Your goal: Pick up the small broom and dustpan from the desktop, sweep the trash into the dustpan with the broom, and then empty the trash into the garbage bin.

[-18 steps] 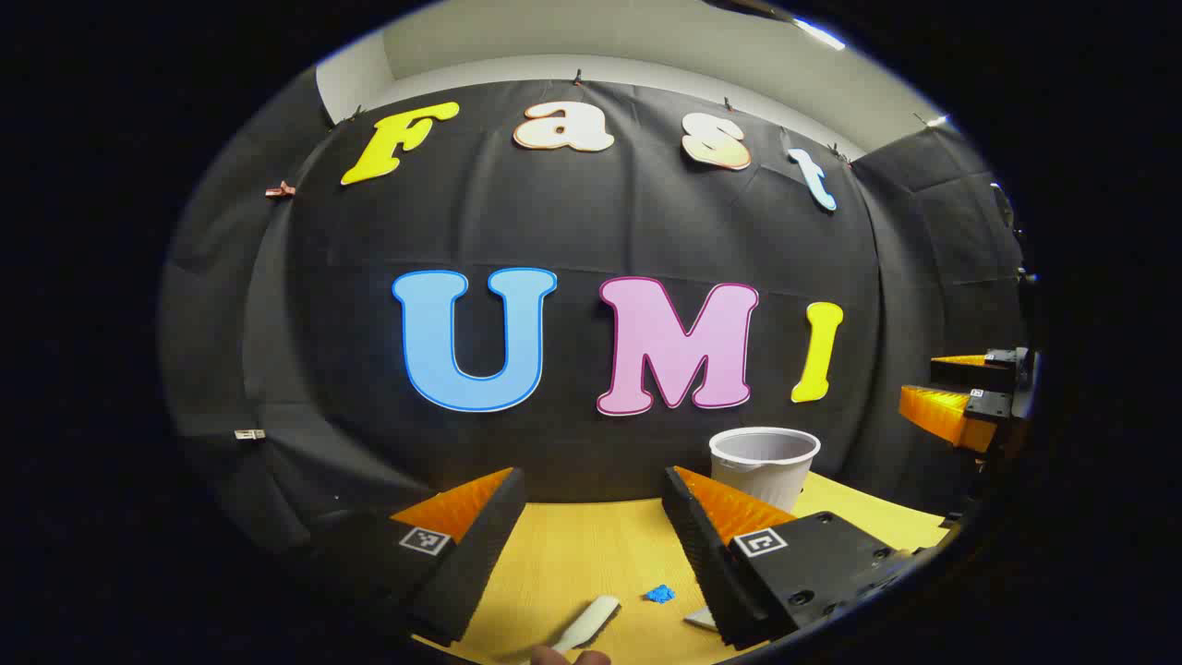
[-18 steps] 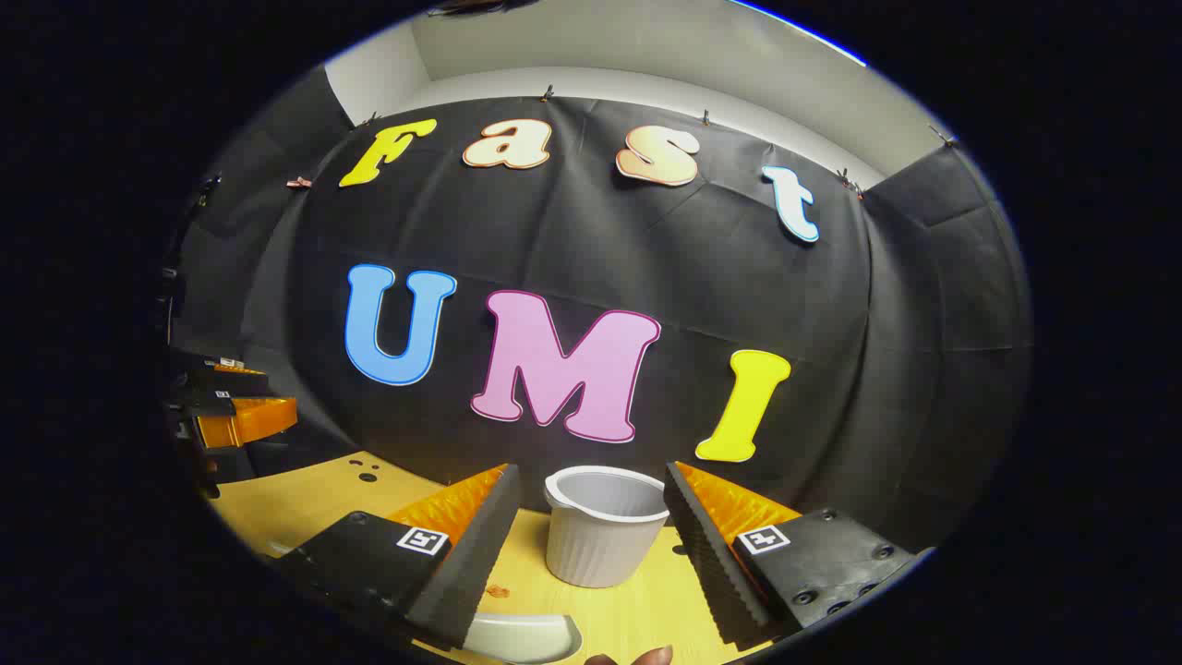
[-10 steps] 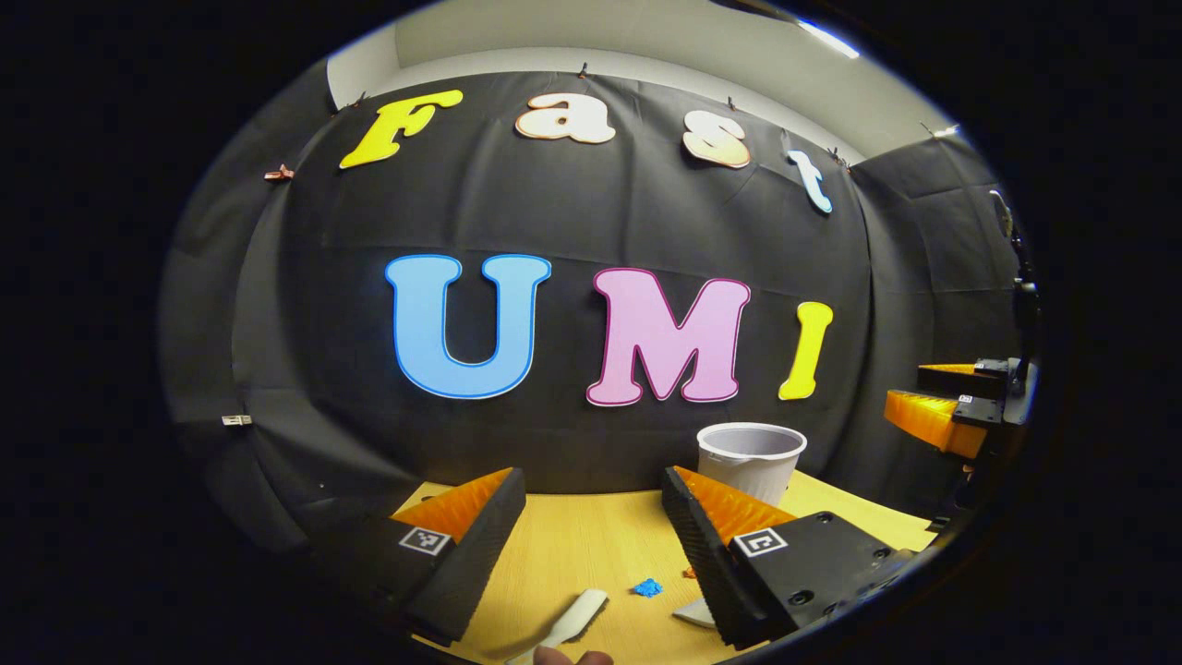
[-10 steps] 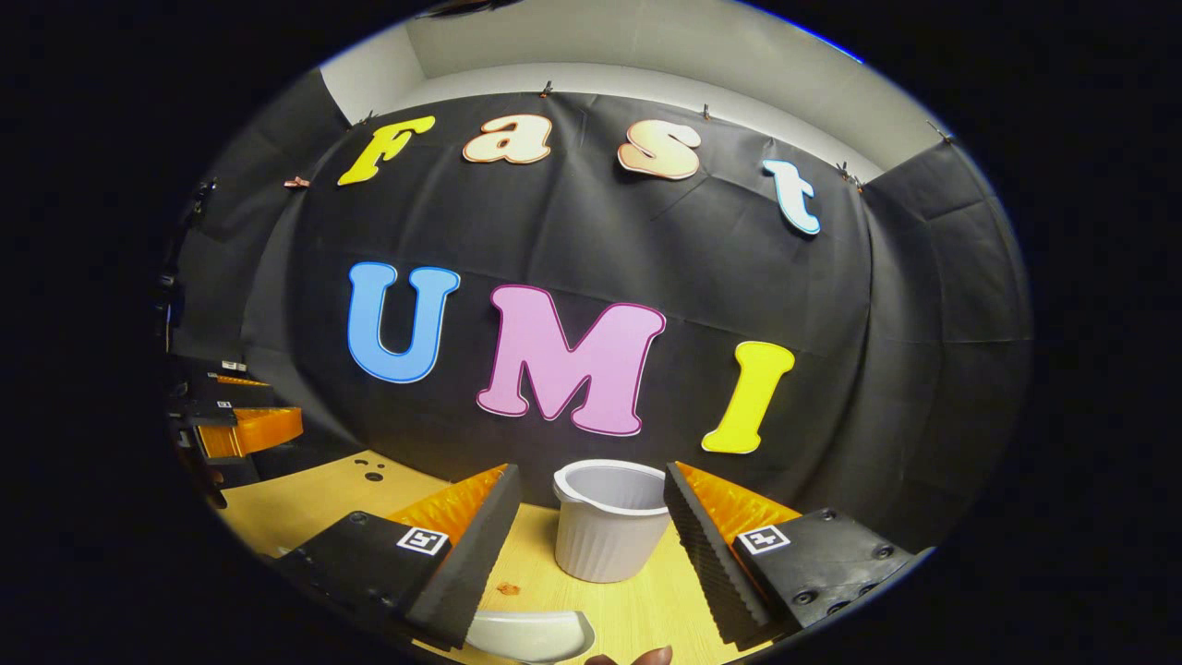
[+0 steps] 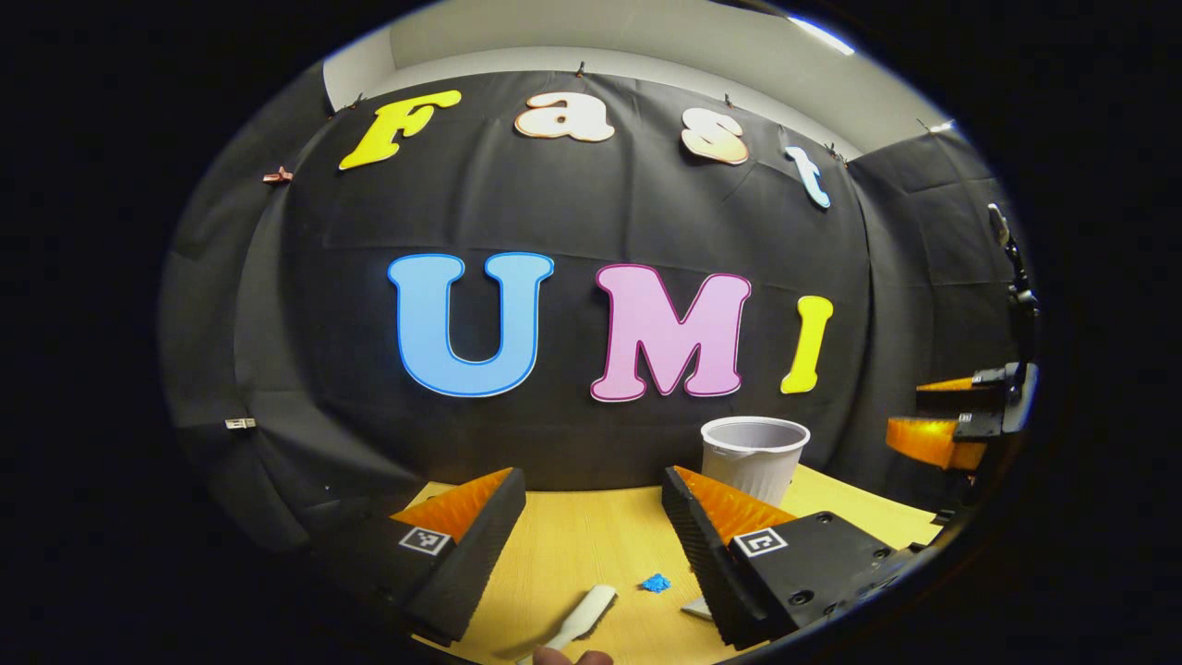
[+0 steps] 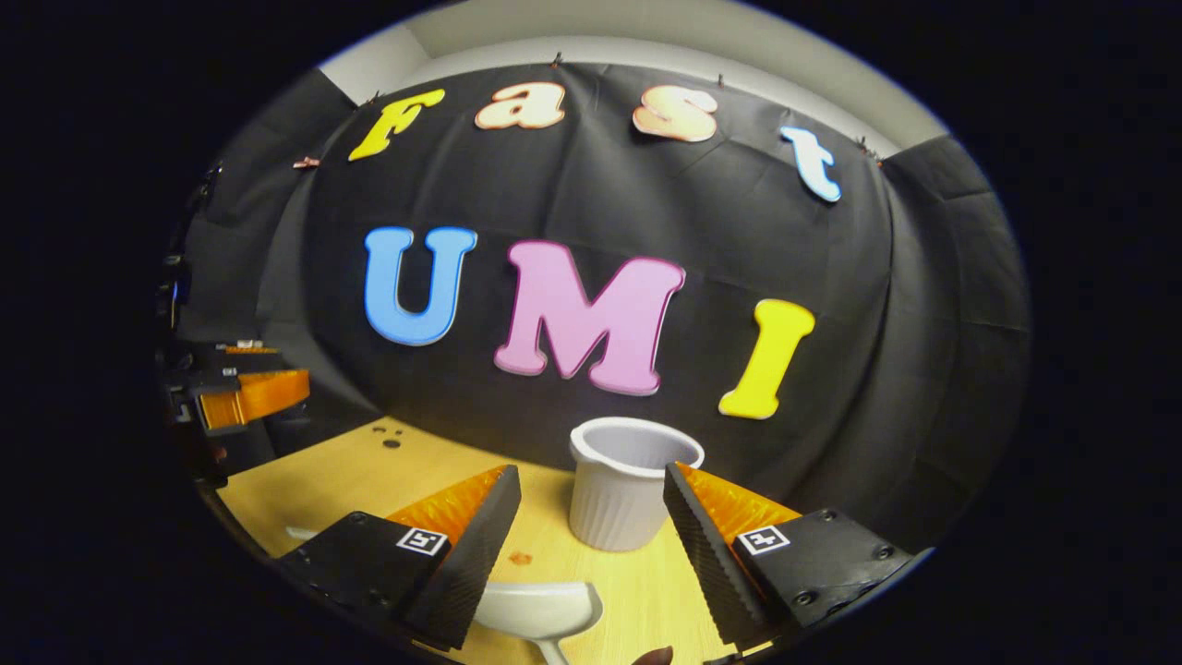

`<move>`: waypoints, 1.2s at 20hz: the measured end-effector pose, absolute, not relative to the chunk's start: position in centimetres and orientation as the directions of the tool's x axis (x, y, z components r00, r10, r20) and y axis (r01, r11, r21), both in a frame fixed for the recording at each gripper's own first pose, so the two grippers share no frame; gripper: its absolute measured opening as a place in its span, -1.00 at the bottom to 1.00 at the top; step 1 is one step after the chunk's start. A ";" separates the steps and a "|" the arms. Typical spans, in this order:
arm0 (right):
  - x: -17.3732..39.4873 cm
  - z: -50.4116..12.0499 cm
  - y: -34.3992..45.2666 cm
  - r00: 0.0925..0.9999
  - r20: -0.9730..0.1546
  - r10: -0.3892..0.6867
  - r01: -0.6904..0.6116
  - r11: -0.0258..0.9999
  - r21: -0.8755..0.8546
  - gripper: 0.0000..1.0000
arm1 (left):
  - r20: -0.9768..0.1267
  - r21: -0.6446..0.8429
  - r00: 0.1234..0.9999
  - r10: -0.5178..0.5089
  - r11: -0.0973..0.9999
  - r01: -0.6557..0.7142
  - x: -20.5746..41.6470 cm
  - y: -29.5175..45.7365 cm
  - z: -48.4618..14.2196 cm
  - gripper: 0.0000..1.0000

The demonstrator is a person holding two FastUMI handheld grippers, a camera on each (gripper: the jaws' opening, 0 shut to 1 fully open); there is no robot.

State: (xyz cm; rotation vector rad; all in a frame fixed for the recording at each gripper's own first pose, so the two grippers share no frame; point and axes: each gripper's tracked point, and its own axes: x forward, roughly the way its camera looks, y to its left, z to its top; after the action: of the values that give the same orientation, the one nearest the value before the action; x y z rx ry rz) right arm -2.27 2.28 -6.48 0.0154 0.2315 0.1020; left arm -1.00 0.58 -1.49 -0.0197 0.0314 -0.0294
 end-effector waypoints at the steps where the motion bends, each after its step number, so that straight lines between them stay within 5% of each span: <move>1: -3.1 -8.2 2.7 0.949 -0.284 0.136 -0.131 0.991 0.038 0.95 | -0.033 -0.019 0.999 -0.026 1.000 0.025 -1.1 0.7 -1.6 0.92; 7: -9.1 -20.9 4.1 0.742 -0.626 0.240 -0.230 0.968 0.099 0.92 | -0.061 -0.026 0.998 -0.006 1.000 0.005 -2.0 1.1 -3.1 0.90; 12: -11.5 -28.2 4.3 0.559 -0.792 0.248 -0.259 0.959 0.118 0.89 | -0.073 -0.008 0.997 0.008 1.000 -0.008 -3.0 1.3 -4.0 0.91; 24: -9.7 -39.2 7.0 0.332 -0.912 0.241 -0.247 0.955 0.163 0.80 | -0.127 -0.024 0.989 0.076 0.997 -0.079 -4.1 3.0 -6.1 0.91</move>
State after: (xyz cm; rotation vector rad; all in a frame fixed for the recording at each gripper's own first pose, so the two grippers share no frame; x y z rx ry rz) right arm -9.70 7.01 -39.18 -0.0052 1.1899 0.3188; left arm -4.07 2.99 -6.06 -0.0286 0.1268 0.0776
